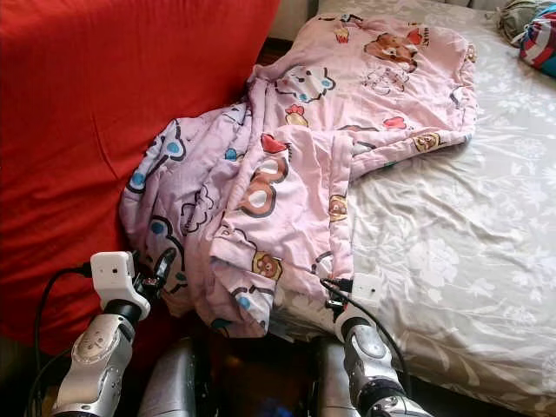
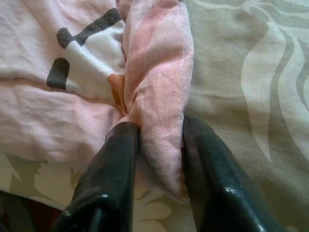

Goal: Clean up the room

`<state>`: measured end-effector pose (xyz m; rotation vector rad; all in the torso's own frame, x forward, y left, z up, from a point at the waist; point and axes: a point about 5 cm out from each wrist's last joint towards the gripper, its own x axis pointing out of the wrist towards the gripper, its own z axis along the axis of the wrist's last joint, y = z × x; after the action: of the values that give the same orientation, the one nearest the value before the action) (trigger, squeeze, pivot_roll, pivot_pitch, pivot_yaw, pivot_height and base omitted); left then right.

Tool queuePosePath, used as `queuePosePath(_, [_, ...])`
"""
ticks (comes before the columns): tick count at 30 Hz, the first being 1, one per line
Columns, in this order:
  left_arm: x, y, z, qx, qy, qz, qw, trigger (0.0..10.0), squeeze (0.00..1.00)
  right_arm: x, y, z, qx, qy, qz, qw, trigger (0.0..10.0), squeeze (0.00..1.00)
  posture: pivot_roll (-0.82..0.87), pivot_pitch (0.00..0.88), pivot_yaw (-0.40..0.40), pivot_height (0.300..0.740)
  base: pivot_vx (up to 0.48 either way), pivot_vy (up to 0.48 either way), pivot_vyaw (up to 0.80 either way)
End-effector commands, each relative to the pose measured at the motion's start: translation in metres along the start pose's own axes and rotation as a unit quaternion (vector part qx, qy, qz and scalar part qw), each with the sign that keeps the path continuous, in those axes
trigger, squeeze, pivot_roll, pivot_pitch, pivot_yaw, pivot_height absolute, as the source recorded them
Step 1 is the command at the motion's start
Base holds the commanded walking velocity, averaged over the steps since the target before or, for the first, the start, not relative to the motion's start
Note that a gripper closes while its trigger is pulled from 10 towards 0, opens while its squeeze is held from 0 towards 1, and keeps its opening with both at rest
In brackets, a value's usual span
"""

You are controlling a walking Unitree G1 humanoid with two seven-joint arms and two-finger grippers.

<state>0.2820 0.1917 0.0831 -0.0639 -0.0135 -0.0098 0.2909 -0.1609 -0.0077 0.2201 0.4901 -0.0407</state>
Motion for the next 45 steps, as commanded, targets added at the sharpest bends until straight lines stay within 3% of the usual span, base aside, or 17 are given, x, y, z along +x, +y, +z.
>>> queuePosePath(1, [-0.002, 0.002, -0.005, -0.006, 0.014, 0.008, 1.000, 10.0, 0.00, -0.001, 0.001, -0.007, -0.006, 0.020, 0.005, 1.000, 0.0, 0.00, -0.02, 0.192, -0.013, 0.594, 0.000, 0.000, 0.00])
queuePosePath(20, [0.016, 0.001, -0.003, -0.011, 0.008, 0.015, 1.000, 10.0, 0.00, 0.005, 0.013, 0.012, -0.020, -0.013, 0.028, 0.999, 0.0, 0.00, -0.02, 0.116, -0.034, 0.594, 0.000, 0.000, 0.00])
queuePosePath(21, [0.016, 0.001, -0.005, -0.011, 0.010, 0.016, 1.000, 10.0, 0.00, 0.005, 0.014, 0.013, -0.039, -0.017, 0.035, 0.998, 0.0, 0.00, -0.02, 0.105, -0.039, 0.594, 0.000, 0.000, 0.00])
queuePosePath(22, [0.014, 0.002, -0.008, -0.009, 0.015, 0.018, 1.000, 10.0, 0.00, 0.004, 0.016, 0.011, -0.055, -0.020, 0.041, 0.997, 10.0, 0.00, -0.02, 0.097, -0.041, 0.594, 0.000, 0.000, 0.00])
queuePosePath(30, [0.009, 0.006, -0.016, -0.004, 0.026, 0.022, 0.999, 10.0, 0.00, 0.000, 0.012, 0.010, -0.038, -0.052, 0.038, 0.997, 10.0, 0.00, -0.03, 0.080, -0.031, 0.594, 0.000, 0.000, 0.00])
queuePosePath(39, [0.006, 0.007, -0.035, 0.003, 0.064, 0.017, 0.998, 10.0, 0.00, -0.002, 0.006, 0.008, -0.040, -0.056, 0.026, 0.997, 10.0, 0.00, -0.04, 0.044, -0.019, 0.653, 0.000, 0.000, 0.00])
queuePosePath(45, [-0.004, 0.016, -0.055, 0.004, 0.106, 0.030, 0.994, 10.0, 0.00, -0.002, 0.006, 0.009, -0.039, -0.062, 0.027, 0.997, 10.0, 0.00, -0.03, 0.026, -0.017, 0.703, 0.000, 0.000, 0.00])
